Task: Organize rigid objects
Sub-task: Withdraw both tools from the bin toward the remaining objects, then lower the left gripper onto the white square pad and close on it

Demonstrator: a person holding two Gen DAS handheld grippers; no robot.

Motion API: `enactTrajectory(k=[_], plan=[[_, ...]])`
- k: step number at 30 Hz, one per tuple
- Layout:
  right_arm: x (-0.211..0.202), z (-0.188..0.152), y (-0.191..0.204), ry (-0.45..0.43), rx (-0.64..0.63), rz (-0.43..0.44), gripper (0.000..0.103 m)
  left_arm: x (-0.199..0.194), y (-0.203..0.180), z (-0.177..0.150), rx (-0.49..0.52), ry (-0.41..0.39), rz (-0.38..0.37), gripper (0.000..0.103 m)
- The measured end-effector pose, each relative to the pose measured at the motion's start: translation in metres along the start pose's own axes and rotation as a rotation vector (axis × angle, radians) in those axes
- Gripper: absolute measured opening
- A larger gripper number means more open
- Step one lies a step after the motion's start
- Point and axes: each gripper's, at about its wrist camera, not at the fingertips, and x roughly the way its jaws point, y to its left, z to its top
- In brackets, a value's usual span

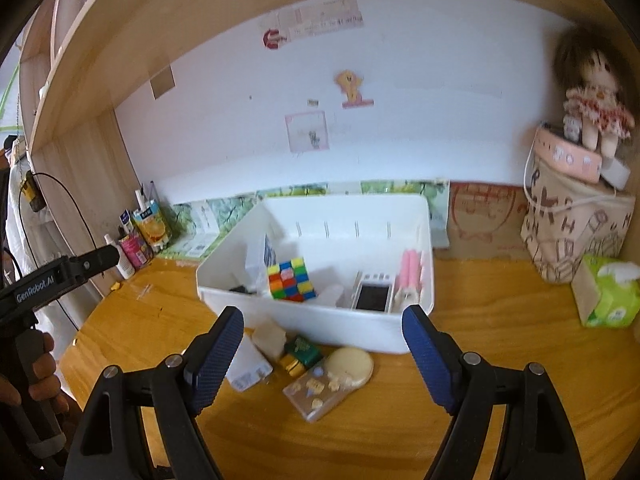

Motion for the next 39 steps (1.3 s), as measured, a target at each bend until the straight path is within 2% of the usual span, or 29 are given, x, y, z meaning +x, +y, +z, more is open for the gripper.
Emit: enactTrajectory(k=[8, 19, 29, 39], plan=[[0.017, -0.016, -0.002, 0.102, 0.077, 0.033, 0.082, 0.015, -0.001, -0.015, 0.051, 0.123, 0.009, 0.092], [0.053, -0.037, -0.017, 0.275, 0.244, 0.078, 0.082, 0.045, -0.019, -0.028, 0.186, 0.278, -0.017, 0.092], [0.086, -0.049, -0.037, 0.386, 0.408, 0.061, 0.082, 0.083, -0.034, -0.03, 0.298, 0.4, -0.045, 0.092], [0.115, -0.059, -0.037, 0.501, 0.44, 0.048, 0.082, 0.132, -0.059, -0.042, 0.416, 0.56, -0.059, 0.092]])
